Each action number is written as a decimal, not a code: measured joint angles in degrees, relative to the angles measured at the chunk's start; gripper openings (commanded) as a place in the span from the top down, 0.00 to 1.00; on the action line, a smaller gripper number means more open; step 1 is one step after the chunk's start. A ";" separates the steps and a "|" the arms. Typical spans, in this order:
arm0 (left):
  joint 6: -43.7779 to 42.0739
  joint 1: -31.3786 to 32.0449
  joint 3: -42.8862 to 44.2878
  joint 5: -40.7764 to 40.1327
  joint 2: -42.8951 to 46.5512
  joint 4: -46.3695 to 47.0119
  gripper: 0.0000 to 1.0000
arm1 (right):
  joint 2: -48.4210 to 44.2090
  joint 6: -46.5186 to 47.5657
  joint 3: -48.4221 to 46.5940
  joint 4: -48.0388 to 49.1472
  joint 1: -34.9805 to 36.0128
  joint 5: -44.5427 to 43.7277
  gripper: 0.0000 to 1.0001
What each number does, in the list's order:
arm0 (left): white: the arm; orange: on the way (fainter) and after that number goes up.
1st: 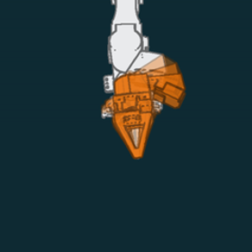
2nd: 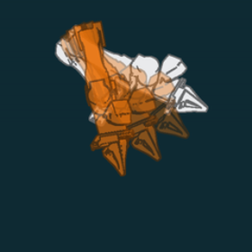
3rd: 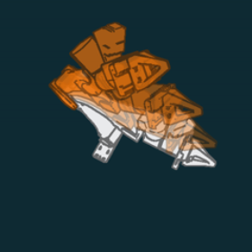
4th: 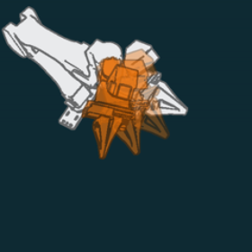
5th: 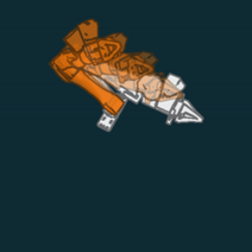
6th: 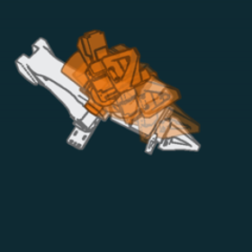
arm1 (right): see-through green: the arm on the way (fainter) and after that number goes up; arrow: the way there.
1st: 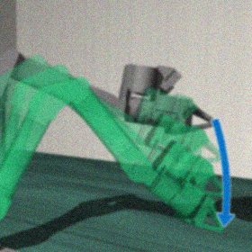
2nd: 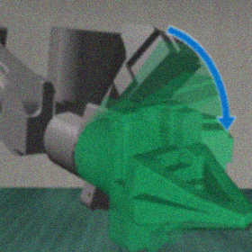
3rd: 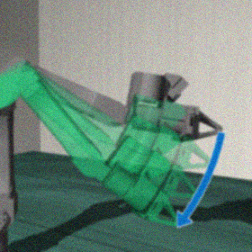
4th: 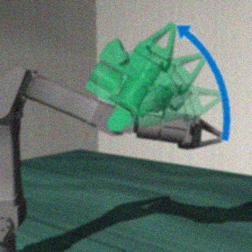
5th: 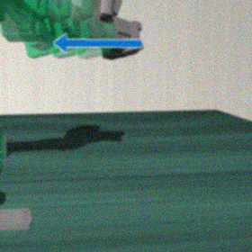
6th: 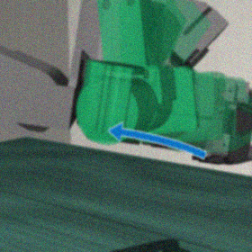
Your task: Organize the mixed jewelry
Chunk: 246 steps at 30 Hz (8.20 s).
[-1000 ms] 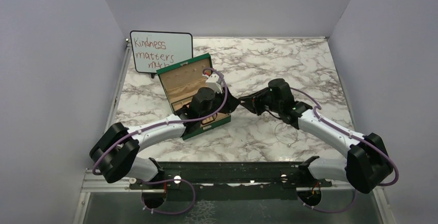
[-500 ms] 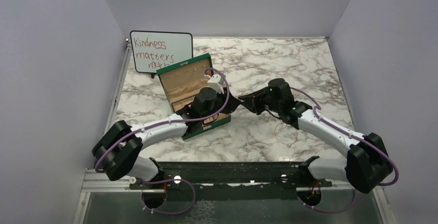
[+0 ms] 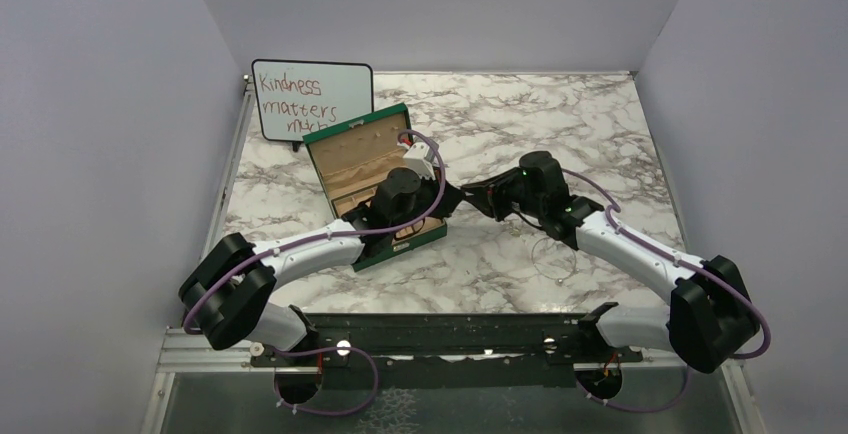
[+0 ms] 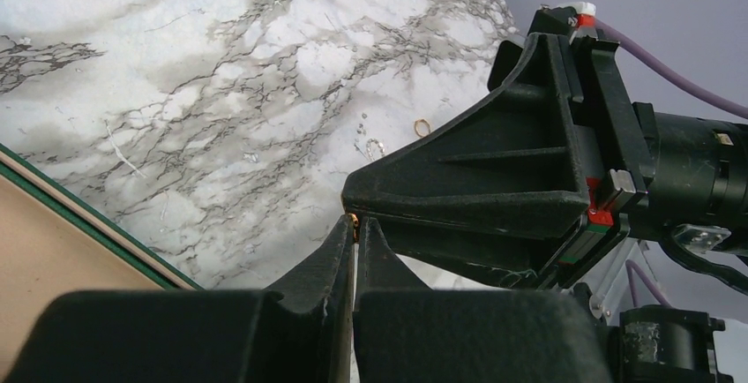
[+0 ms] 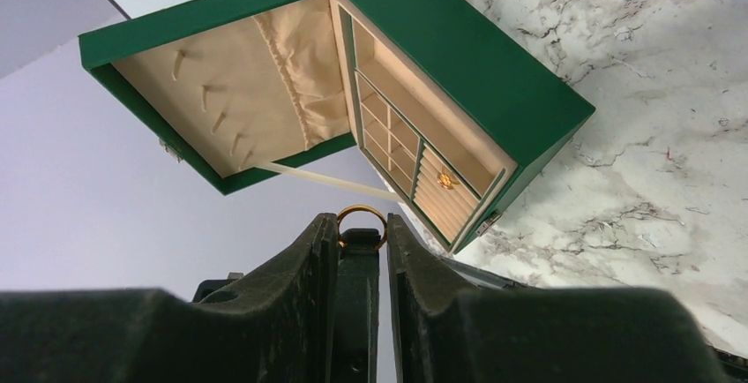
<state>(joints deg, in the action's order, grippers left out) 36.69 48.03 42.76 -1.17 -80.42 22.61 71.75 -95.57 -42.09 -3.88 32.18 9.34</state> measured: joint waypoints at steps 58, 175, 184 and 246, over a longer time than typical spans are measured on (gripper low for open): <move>5.79 -14.56 13.46 -0.83 0.46 -62.82 1.00 | -7.23 20.65 -0.85 -16.06 -0.04 -14.67 0.40; 5.64 -16.20 8.87 -3.43 1.31 -54.99 0.91 | -6.71 22.16 -0.26 -15.96 -0.04 -14.62 0.42; 5.33 -16.20 8.87 -3.43 0.57 -54.34 0.96 | -6.71 22.16 -0.15 -15.96 -0.04 -14.62 0.42; -11.08 -16.22 0.92 2.82 19.82 -28.33 0.01 | 20.50 48.59 -11.21 -25.97 -19.19 -28.48 0.63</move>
<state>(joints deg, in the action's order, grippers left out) 25.61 31.81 43.68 1.65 -60.60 -5.72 92.25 -46.98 -53.30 -29.85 12.99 -19.14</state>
